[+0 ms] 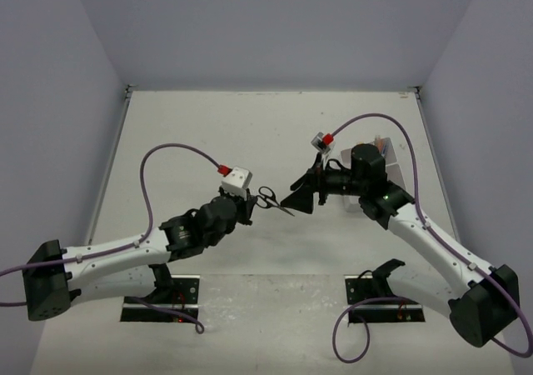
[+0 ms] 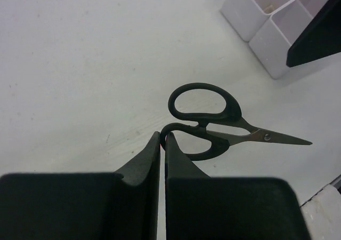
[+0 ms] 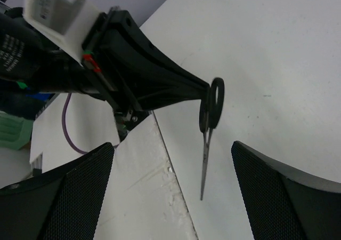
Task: Sort the stationery into containers
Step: Place the scissors in the storage box.
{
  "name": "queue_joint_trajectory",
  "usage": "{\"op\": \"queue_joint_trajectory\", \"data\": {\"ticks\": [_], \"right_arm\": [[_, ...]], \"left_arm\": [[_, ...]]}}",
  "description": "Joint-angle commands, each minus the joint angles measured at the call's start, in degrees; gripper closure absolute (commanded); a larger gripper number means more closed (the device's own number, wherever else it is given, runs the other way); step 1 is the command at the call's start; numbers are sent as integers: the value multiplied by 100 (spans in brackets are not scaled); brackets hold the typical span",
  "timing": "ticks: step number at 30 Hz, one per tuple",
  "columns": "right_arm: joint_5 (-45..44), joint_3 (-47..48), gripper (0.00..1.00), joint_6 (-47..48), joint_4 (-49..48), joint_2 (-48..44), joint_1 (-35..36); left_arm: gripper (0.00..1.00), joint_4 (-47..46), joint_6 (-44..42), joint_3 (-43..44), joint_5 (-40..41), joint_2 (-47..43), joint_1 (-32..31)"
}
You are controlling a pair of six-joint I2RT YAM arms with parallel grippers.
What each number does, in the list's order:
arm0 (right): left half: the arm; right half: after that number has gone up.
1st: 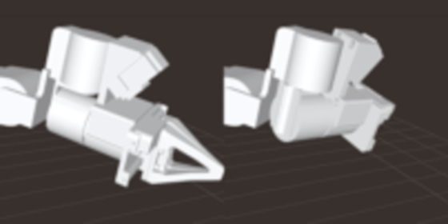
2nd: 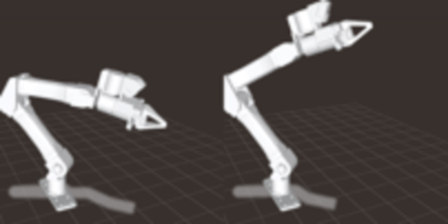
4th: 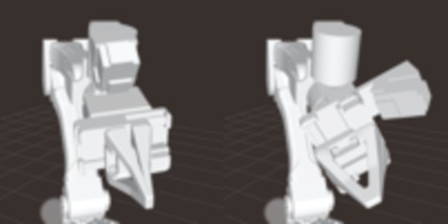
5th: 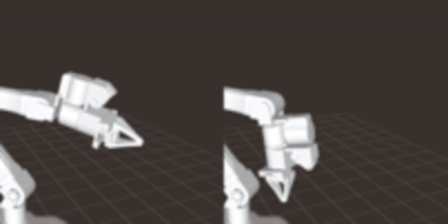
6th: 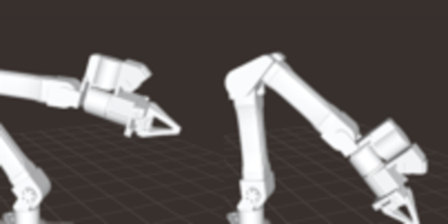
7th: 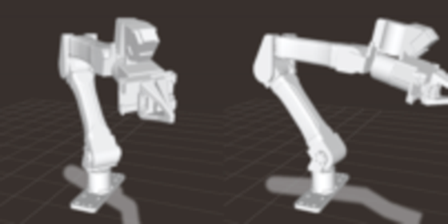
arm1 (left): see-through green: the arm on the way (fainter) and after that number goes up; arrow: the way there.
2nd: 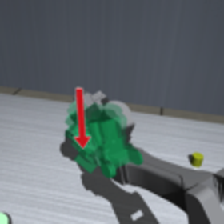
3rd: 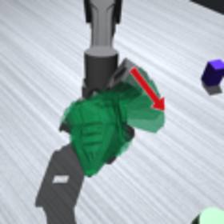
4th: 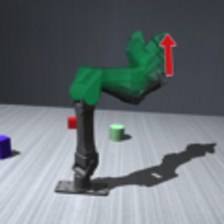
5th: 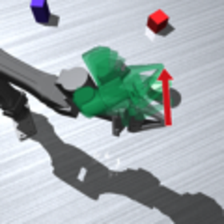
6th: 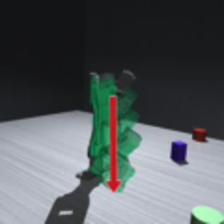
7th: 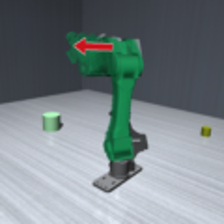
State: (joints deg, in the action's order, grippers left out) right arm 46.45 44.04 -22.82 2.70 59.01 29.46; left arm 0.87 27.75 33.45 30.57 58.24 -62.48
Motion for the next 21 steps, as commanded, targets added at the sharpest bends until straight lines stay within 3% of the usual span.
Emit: {"op": "queue_joint_trajectory", "data": {"ticks": [1,3,12,16,21], "right_arm": [[-433,51,12,41,760,-327,104],[-749,67,21,21,1125,-353,104],[-505,496,37,200,2095,-314,137],[-225,624,53,380,2442,-64,163],[-299,533,54,389,2530,-61,261]], "left_arm": [[100,-2025,-1213,-623,-646,-625,-116],[100,-2398,-1391,-752,-1062,-803,-124],[100,-2534,-1772,-470,-2245,-232,-141],[100,-2334,-1946,-255,-2455,-62,-181],[100,-2376,-2092,-325,-2450,-154,-194]]}}
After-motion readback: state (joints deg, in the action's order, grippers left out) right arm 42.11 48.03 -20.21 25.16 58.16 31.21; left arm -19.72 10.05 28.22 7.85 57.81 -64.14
